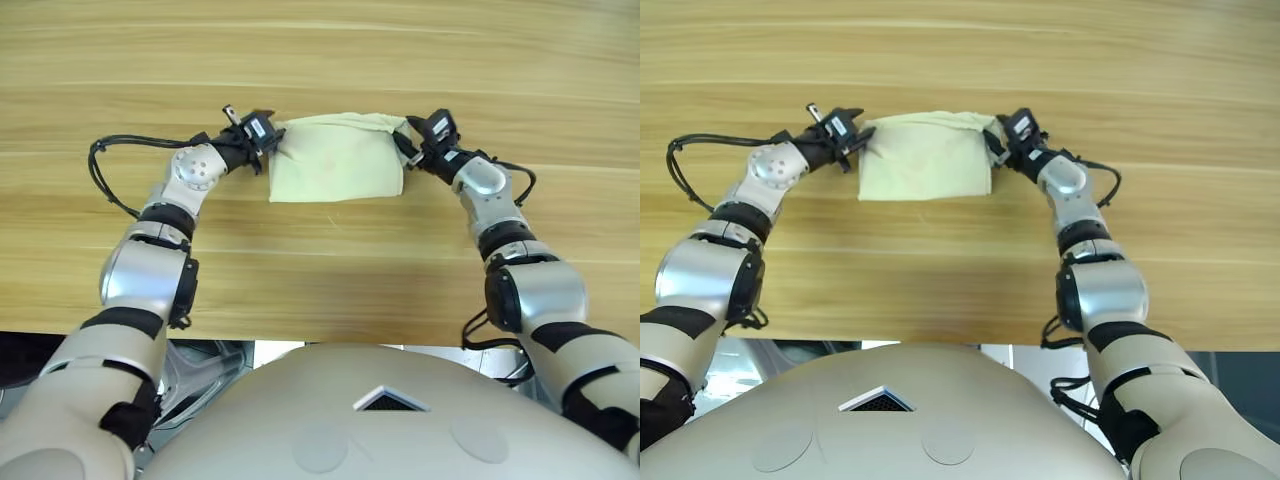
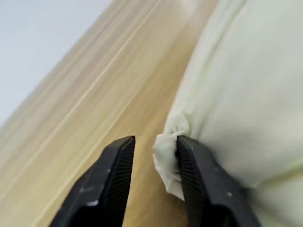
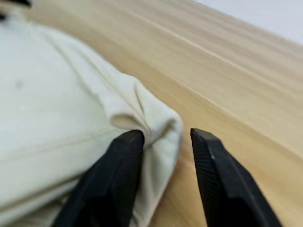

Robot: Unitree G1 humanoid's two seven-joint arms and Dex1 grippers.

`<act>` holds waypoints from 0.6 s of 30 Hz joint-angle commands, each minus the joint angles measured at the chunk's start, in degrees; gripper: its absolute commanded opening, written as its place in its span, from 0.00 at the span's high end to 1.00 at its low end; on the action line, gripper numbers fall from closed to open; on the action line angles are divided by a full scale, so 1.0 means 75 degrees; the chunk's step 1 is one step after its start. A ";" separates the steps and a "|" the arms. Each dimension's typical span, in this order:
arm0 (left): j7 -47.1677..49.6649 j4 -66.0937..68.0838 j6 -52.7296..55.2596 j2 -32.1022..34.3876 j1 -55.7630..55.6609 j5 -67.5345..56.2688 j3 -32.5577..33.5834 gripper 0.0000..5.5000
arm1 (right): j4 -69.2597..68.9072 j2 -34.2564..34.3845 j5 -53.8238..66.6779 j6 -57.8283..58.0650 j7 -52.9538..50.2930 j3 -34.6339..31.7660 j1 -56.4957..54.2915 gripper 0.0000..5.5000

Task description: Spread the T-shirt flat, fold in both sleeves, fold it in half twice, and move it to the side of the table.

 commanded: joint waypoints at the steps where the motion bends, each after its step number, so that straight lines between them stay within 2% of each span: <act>1: 0.0272 0.0257 0.1163 -0.0233 -0.0344 -0.1405 0.1519 0.60 | 0.0359 0.0076 0.1160 0.0963 0.0588 -0.1188 -0.0115 0.57; 3: 0.0076 0.0211 0.1306 -0.0380 -0.0448 -0.2142 0.2276 0.56 | 0.0449 0.0088 0.1409 0.1182 0.0606 -0.1518 -0.0096 0.51; 10: -0.1639 0.0096 0.2249 -0.0744 -0.0781 -0.4575 0.4565 0.56 | 0.0600 -0.0027 0.2584 0.1926 0.0954 -0.2988 0.0002 0.29; 13: -0.3087 -0.0186 0.2806 -0.0827 -0.0812 -0.5710 0.5465 0.56 | 0.0479 -0.0097 0.2975 0.1687 0.1224 -0.3491 0.0147 0.19; 15: -0.4502 -0.0637 0.2729 -0.0920 -0.0609 -0.6176 0.5679 0.60 | 0.0227 -0.0126 0.3130 0.1239 0.1553 -0.3696 0.0247 0.14; 18: -0.6429 -0.1665 0.2189 -0.1197 0.0036 -0.6400 0.5458 0.68 | -0.0498 0.0027 0.2936 0.0128 0.2075 -0.3489 0.0471 0.13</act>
